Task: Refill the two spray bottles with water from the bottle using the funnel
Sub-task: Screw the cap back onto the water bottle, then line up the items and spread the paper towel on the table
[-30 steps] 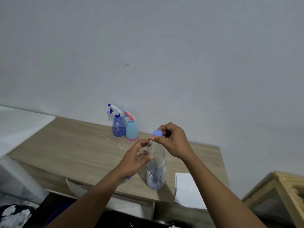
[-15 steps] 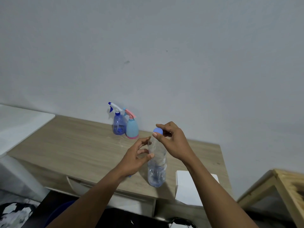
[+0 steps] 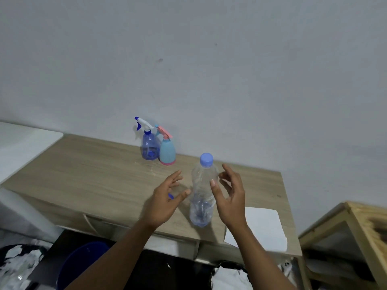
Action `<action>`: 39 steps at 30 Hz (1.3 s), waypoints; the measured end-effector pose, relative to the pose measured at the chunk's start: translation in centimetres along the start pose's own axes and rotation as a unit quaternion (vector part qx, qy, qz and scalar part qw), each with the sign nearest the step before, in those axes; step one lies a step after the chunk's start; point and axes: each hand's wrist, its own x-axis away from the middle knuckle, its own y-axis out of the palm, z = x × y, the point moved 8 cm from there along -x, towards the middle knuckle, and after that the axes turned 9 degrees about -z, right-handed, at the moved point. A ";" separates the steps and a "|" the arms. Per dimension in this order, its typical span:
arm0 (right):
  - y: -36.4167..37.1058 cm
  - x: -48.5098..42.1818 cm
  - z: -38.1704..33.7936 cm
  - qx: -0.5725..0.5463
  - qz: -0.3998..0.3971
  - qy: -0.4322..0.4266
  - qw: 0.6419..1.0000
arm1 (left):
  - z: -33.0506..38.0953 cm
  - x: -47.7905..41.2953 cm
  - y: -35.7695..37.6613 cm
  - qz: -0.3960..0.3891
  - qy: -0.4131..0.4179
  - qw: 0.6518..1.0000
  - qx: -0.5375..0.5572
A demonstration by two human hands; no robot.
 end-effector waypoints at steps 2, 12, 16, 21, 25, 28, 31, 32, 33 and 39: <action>0.5 2.0 3.4 0.001 -0.007 0.056 0.998 | -3.0 1.0 -1.4 0.058 -0.026 0.995 -0.075; 4.7 5.6 11.7 0.055 -0.021 0.210 0.976 | -12.5 1.3 -3.7 0.060 -0.182 0.937 -0.294; 5.2 5.5 12.6 0.081 0.017 0.211 0.974 | -15.5 -0.4 -3.9 0.008 -0.199 0.934 -0.297; 5.8 4.5 12.9 0.094 0.059 0.220 0.969 | -15.8 -1.9 -4.6 -0.008 -0.156 0.925 -0.346; 6.0 0.9 13.6 0.093 0.085 0.218 0.968 | -15.5 -5.6 -4.8 -0.009 -0.091 0.958 -0.271; 6.0 -3.6 14.4 0.112 0.092 0.202 0.969 | -14.1 -10.7 -3.8 -0.033 -0.078 0.981 -0.173; 5.8 -8.0 15.9 0.128 0.093 0.190 0.969 | -12.9 -15.9 -2.0 -0.072 -0.077 0.979 -0.173; 5.6 -9.3 16.5 0.131 0.099 0.192 0.968 | -12.8 -17.4 -1.3 -0.085 -0.071 0.976 -0.185; 5.4 -10.5 17.0 0.133 0.106 0.191 0.967 | -12.7 -18.8 -0.8 -0.093 -0.063 0.972 -0.206; 5.1 -15.0 20.3 0.135 0.114 0.201 0.963 | -14.1 -23.6 0.2 -0.085 -0.066 0.933 -0.345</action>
